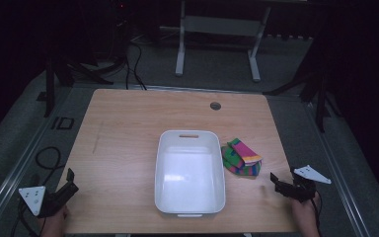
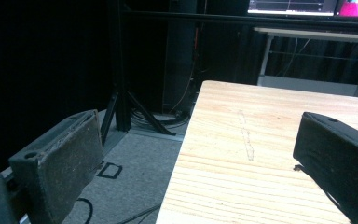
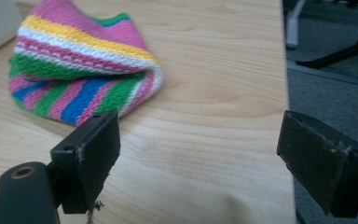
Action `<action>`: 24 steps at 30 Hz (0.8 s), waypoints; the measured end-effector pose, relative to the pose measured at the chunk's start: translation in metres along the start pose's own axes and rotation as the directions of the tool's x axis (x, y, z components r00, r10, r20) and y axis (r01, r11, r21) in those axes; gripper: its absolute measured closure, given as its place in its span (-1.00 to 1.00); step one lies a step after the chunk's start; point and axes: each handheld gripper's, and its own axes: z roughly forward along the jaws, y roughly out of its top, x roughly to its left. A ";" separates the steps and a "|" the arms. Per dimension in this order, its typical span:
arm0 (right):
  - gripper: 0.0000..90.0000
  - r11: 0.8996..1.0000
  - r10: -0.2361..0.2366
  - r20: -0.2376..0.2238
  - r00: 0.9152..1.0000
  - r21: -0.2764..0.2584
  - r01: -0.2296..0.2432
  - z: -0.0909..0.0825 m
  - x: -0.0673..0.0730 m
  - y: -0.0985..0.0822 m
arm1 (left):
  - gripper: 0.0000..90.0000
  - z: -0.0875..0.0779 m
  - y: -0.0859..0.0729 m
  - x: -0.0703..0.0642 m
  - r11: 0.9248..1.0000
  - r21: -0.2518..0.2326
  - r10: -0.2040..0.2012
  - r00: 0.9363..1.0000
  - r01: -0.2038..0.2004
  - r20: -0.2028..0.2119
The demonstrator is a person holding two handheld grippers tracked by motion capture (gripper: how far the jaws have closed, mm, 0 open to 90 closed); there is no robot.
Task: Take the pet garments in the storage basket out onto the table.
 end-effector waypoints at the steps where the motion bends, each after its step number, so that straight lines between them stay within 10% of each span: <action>1: -0.71 1.000 0.007 0.019 1.000 -0.011 -0.007 -0.002 0.000 -0.002 | -0.96 0.000 0.000 0.000 1.000 -0.001 0.001 1.000 -0.001 0.000; 24: -0.71 0.987 0.097 0.139 0.986 -0.143 -0.077 -0.016 -0.010 -0.022 | -0.96 0.000 0.000 0.000 1.000 -0.001 0.003 1.000 -0.003 0.006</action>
